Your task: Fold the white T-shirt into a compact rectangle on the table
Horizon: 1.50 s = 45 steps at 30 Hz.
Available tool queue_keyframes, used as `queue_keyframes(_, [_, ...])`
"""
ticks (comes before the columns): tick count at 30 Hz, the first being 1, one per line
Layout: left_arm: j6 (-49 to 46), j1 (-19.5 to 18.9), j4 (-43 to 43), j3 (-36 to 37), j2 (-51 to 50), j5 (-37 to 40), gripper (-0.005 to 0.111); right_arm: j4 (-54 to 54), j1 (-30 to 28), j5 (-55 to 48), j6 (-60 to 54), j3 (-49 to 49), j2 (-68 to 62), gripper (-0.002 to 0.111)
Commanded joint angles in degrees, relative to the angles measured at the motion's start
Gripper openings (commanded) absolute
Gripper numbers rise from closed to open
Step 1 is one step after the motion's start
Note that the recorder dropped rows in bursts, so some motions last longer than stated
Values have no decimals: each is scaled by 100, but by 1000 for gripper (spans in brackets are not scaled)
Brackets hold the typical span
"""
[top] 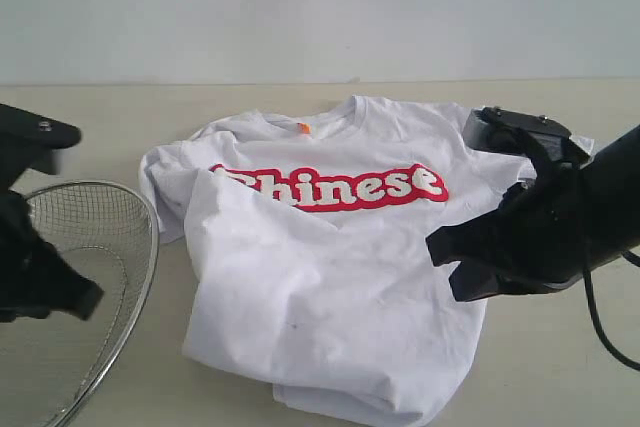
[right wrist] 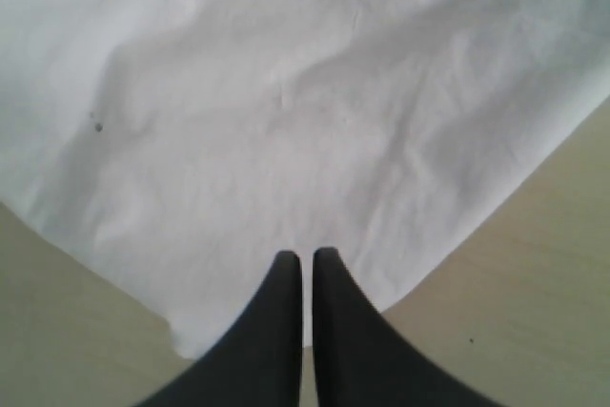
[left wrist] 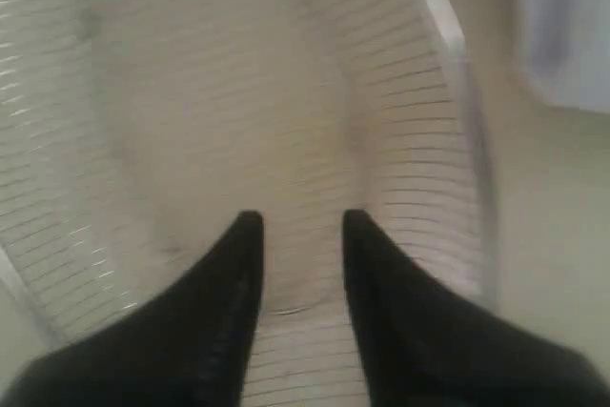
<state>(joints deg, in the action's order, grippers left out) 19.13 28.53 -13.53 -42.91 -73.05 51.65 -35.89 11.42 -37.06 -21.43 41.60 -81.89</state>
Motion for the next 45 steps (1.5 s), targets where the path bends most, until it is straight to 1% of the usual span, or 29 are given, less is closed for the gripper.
queue_keyframes(1, [682, -962, -821, 33, 69, 268, 58, 0, 13, -13, -56, -32, 64, 0])
queue_keyframes(2, [238, -1415, -520, 33, 69, 66, 58, 0, 13, -13, -56, -32, 64, 0])
queue_keyframes(3, [-51, -1758, -451, 33, 69, -121, 58, 0, 13, -34, -56, -32, 64, 0])
queue_keyframes(5, [-320, -2327, -264, 33, 69, -425, 58, -115, 13, -84, -188, -32, 64, 0])
queue_keyframes(7, [-943, -2789, 372, 33, -68, -842, 57, -115, 132, -41, -187, -32, 64, 0])
queue_keyframes(9, [-1521, -3033, 761, 33, -400, -1010, 57, -103, 265, -53, -229, -32, 64, 0])
queue_keyframes(12, [-1534, -3281, 761, -13, -891, -1061, 57, -103, 410, -55, -255, -32, 64, 0])
queue_keyframes(18, [-1534, -3568, 658, -247, -1335, -1009, 57, -103, 450, -55, -269, -32, 64, 0])
queue_keyframes(22, [-1534, -3758, 641, -259, -1525, -1116, 57, -103, 450, -18, -269, -32, 64, 0])
queue_keyframes(27, [-1640, -3825, 641, -259, -2022, -1145, 56, -103, 450, -6, -269, -32, 64, 0])
queue_keyframes(29, [-1640, -3825, 641, -271, -2173, -1245, 51, -103, 450, -6, -269, -32, 64, 0])
queue_keyframes(30, [-1640, -3825, 641, -271, -2230, -1288, 45, -103, 450, -6, -269, -32, 64, 0])
queue_keyframes(32, [-1640, -3825, 641, -271, -2298, -1386, 33, -103, 450, 17, -269, -32, 64, 0])
queue_keyframes(36, [-1613, -3825, 563, -284, -2355, -1692, 5, -103, 450, 41, -269, -32, 64, 0])
queue_keyframes(40, [-1442, -3825, 554, -517, -2410, -1869, 5, -103, 450, 55, -269, -32, 64, 0])
queue_keyframes(43, [-1442, -3893, 427, -882, -2531, -1731, 5, -115, 450, 54, -269, -32, 64, 0])
queue_keyframes(45, [-1442, -4004, 322, -1099, -2629, -1646, 5, -115, 450, 54, -269, -32, 64, 0])
